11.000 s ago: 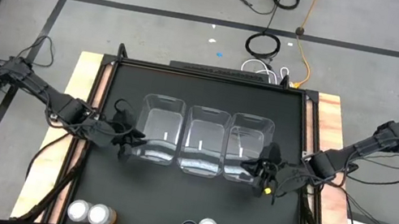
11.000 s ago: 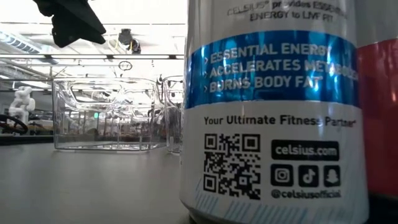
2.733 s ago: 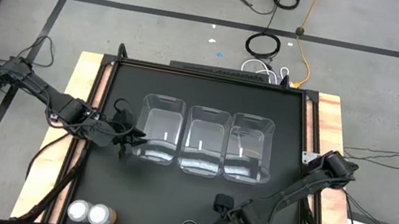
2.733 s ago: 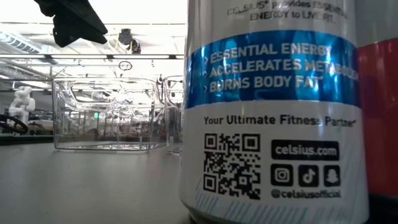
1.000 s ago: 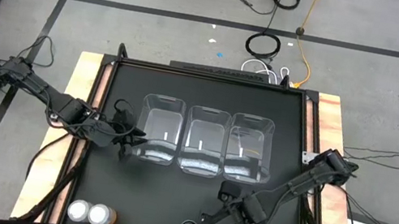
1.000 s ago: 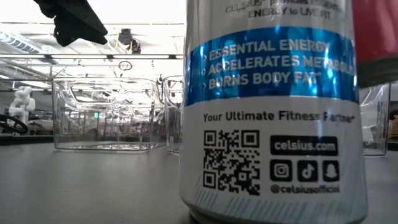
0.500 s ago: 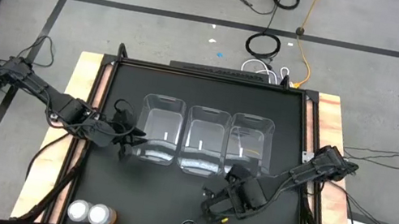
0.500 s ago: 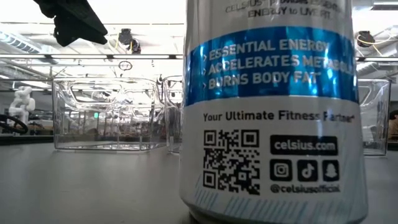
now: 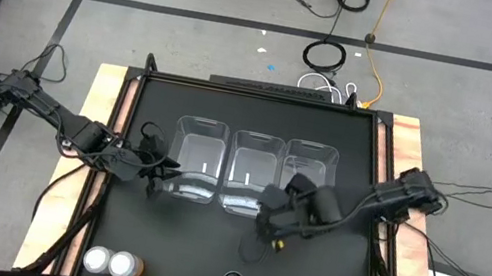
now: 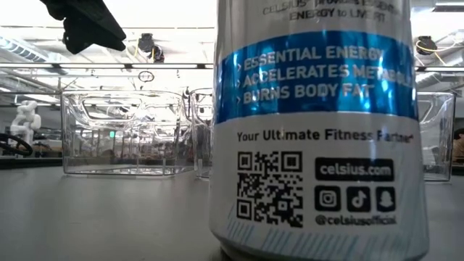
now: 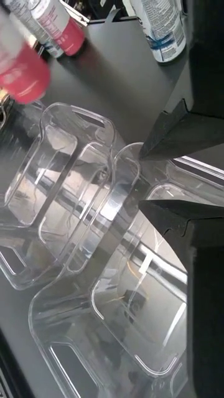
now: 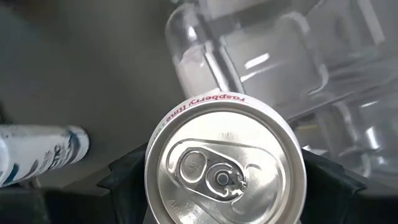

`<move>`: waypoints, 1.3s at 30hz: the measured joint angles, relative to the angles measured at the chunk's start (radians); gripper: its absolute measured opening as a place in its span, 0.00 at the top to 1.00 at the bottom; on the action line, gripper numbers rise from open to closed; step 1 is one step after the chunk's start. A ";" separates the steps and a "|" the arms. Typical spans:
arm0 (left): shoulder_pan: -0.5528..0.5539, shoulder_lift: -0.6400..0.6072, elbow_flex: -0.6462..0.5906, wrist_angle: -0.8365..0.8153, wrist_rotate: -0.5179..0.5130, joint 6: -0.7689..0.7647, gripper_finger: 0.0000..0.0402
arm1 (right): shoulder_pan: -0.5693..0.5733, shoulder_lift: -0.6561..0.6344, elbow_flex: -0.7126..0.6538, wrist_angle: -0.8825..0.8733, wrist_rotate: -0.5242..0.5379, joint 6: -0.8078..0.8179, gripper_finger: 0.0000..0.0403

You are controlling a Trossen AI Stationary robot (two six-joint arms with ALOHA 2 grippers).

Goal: Sort soda cans
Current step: Put the left pink-white soda can into the center transparent bin

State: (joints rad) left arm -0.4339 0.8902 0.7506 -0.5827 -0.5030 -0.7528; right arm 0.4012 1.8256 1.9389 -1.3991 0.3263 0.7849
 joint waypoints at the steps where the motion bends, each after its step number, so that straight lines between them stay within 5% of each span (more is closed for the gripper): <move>1: 0.000 0.000 0.000 0.000 0.000 0.000 0.70 | -0.015 -0.011 0.000 -0.001 0.012 -0.016 0.26; 8: 0.000 0.000 0.000 -0.001 0.000 0.000 0.70 | -0.185 -0.039 0.000 0.006 0.027 -0.196 0.26; 16: 0.000 0.000 0.000 -0.001 0.000 0.001 0.70 | -0.354 -0.023 -0.034 0.208 -0.070 -0.402 0.26; 28: 0.000 0.000 0.000 -0.001 0.000 0.001 0.70 | -0.490 -0.021 -0.330 0.577 -0.206 -0.448 0.26; 39: 0.000 0.000 0.000 -0.001 0.000 0.001 0.70 | -0.545 0.035 -0.412 0.717 -0.261 -0.479 0.26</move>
State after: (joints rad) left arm -0.4343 0.8898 0.7506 -0.5837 -0.5026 -0.7516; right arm -0.1441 1.8610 1.5265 -0.6823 0.0658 0.3060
